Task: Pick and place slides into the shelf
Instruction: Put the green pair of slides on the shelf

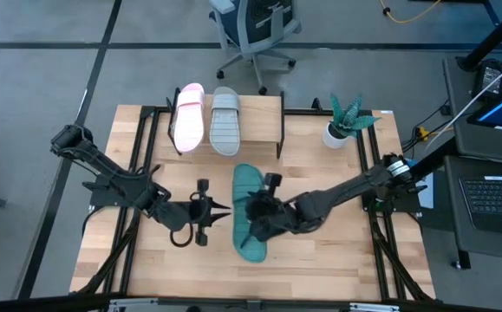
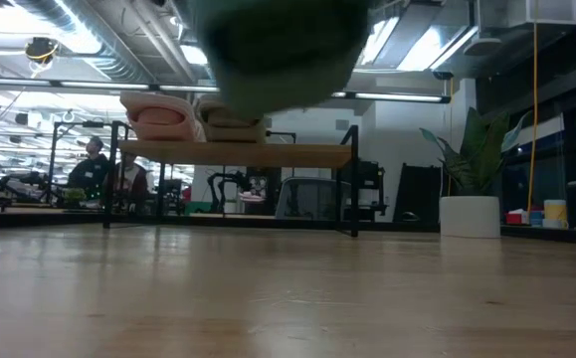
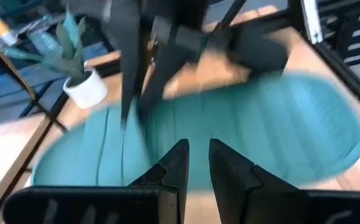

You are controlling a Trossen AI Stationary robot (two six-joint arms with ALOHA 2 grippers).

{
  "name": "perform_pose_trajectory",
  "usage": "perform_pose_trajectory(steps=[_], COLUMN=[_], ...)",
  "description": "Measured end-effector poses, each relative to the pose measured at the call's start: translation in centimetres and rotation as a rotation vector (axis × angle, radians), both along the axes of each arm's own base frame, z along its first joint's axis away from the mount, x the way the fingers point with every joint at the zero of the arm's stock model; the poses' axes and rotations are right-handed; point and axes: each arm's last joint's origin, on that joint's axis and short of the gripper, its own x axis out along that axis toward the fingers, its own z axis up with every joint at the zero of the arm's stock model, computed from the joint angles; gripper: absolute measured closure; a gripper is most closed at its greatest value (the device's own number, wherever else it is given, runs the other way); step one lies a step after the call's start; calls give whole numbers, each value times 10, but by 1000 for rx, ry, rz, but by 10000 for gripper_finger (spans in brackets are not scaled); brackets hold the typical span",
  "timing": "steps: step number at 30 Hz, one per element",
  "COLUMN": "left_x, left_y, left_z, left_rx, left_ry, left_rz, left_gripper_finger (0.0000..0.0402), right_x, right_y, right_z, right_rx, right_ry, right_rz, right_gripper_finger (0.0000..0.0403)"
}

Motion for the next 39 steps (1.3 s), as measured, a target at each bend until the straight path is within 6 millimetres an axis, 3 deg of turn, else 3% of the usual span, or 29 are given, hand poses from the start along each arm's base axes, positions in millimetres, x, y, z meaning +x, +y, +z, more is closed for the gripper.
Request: perform_pose_trajectory(steps=[7, 12, 19, 26, 39], left_x=[-11, -16, -20, -23, -18], left_y=[-4, -5, -1, 6, 18], left_z=[-12, -29, -54, -72, -76], left_rx=[8, -22, -97, -141, -158], left_ry=[40, 33, 2, -18, -25], left_rz=[106, 104, 15, -49, -141], left_gripper_finger=[345, 344, 344, 344, 344], right_x=[-34, -42, -37, -43, -46], right_y=[19, 6, -43, -98, -195], right_z=[40, 61, 85, 107, 111], right_rx=[-84, -135, -95, -42, 54], right_ry=[-124, -142, -132, -169, -143], right_rz=[-31, -31, -9, -82, -150], right_gripper_finger=[388, 388, 388, 388, 388])
